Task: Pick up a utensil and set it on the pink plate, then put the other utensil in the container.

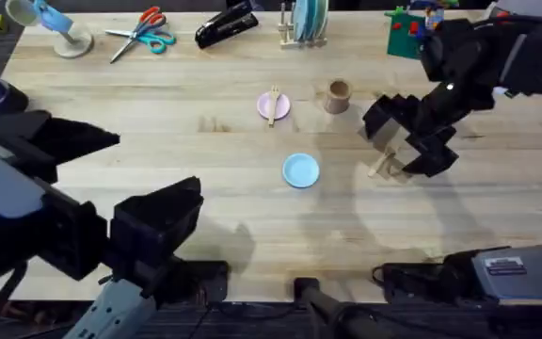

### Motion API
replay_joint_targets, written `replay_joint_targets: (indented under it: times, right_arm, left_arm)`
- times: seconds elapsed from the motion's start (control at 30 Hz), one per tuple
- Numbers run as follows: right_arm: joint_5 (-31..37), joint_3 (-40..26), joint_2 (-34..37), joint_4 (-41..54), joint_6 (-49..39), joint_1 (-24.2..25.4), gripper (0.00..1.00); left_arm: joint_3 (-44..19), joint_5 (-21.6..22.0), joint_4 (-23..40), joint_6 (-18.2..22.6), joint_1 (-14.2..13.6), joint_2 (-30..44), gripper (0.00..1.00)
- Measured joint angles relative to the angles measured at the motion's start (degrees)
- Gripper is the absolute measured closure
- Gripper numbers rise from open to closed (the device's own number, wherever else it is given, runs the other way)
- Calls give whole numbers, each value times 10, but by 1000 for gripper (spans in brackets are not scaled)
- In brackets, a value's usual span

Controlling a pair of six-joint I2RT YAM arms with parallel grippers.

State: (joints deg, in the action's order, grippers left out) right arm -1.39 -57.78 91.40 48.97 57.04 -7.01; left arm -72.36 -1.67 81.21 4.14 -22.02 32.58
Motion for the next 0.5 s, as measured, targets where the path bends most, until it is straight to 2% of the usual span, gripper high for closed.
replay_joint_targets:
  times: [0.17, 0.5]
  right_arm:
    - [0, 0, 24, -1, 0, 0, 7]
    - [0, 0, 25, -3, 0, 0, 7]
  left_arm:
    - [0, 0, 0, 0, 0, 0, 5]
    - [0, 0, 0, 0, 0, 0, 6]
